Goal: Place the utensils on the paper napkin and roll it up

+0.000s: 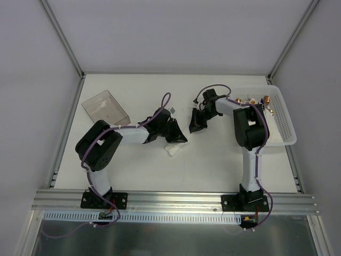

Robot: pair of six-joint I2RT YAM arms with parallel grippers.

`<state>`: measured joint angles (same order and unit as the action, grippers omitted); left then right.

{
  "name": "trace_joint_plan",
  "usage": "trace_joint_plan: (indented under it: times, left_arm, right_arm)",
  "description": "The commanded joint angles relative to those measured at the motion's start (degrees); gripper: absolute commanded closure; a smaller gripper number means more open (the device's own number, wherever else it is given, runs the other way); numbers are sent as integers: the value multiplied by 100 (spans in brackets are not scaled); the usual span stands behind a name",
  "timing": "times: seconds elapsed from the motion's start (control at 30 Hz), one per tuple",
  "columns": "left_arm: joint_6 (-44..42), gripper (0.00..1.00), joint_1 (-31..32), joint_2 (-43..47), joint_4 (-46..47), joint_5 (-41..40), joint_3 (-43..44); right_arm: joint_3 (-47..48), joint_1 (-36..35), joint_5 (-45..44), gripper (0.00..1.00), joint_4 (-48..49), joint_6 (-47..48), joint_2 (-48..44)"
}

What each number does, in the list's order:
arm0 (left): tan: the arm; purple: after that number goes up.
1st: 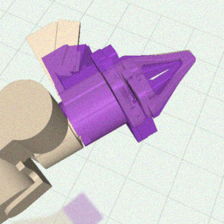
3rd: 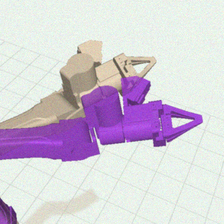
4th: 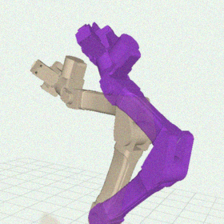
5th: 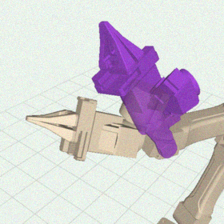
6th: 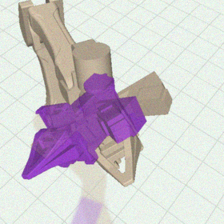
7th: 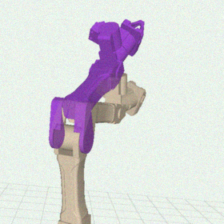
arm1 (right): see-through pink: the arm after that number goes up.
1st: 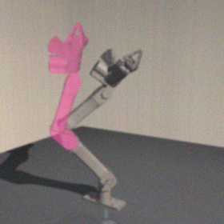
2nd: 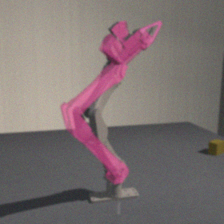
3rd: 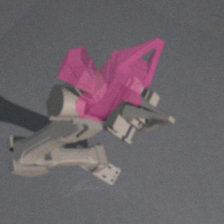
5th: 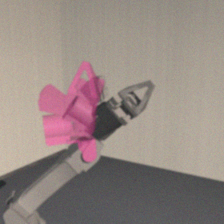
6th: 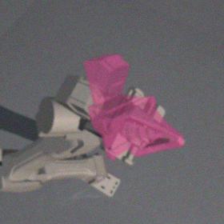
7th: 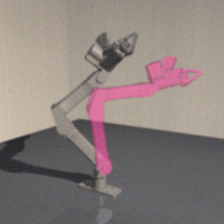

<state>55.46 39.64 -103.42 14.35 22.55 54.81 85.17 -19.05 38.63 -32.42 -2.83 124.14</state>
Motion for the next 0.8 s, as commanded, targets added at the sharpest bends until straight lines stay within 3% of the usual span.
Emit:
trace_joint_plan:
  times: [0.0,0.53,0.77]
  left_arm:
    - [404,100,211,-240,498,391,39]
    - [966,100,642,-1453,903,198,312]
    - [967,100,615,-1602,60,-162,302]
  right_arm:
    - [-123,-55,-822,100,-220,98,5]
    - [-150,-64,-910,100,-212,72,-21]
    - [35,-11,-664,100,-291,230,-196]
